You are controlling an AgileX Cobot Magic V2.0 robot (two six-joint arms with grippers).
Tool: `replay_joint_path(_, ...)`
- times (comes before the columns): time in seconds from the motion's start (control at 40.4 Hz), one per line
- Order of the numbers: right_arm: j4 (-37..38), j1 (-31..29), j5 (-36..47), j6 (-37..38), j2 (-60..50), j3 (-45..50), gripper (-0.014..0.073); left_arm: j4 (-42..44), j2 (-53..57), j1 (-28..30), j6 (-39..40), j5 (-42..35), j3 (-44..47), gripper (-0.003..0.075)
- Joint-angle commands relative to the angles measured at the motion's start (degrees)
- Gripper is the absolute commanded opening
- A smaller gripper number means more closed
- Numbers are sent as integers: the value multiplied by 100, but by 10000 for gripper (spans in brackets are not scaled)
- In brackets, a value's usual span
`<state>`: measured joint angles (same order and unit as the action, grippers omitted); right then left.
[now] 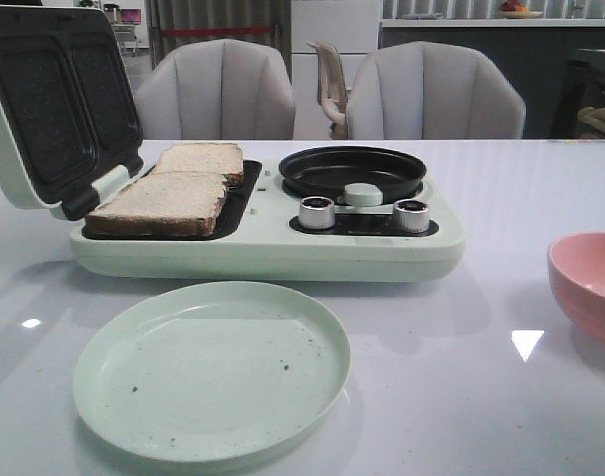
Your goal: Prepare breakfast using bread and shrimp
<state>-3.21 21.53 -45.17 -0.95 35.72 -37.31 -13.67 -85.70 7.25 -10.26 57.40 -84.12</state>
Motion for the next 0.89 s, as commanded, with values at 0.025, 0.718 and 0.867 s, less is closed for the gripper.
replay_joint_path(0.025, 24, -15, 405, -2, -11, -161, 622, -549, -354, 258, -21, -647, -273, 101)
replay_joint_path(0.718, 24, -15, 405, -2, -11, -161, 622, -4557, -1676, 282, -2266, -609, -696, 101)
replay_joint_path(0.867, 24, -15, 405, -2, -11, -161, 622, -4572, -1603, 210, -2491, -281, -696, 101)
